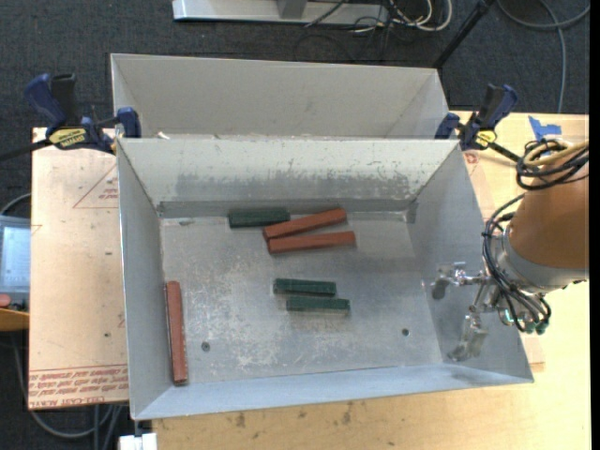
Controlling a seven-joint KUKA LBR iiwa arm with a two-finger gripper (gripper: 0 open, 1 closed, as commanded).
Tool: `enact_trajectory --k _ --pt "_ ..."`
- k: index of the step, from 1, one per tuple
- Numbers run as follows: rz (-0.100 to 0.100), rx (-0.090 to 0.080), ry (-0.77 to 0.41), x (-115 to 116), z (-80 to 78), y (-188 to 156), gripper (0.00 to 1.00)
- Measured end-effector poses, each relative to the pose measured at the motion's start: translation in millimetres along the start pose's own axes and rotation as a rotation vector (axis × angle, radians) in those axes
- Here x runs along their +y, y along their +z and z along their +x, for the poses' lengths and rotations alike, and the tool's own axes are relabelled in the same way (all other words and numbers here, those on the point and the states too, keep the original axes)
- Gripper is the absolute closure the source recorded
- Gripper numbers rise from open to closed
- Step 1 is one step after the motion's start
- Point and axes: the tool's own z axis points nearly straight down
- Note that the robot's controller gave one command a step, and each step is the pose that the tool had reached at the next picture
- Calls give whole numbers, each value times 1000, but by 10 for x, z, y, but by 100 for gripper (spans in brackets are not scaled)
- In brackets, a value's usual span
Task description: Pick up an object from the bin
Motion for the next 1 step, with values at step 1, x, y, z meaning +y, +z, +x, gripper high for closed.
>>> enact_trajectory --k 1 --pt "-3 -4 -118 1104 -386 870 0"
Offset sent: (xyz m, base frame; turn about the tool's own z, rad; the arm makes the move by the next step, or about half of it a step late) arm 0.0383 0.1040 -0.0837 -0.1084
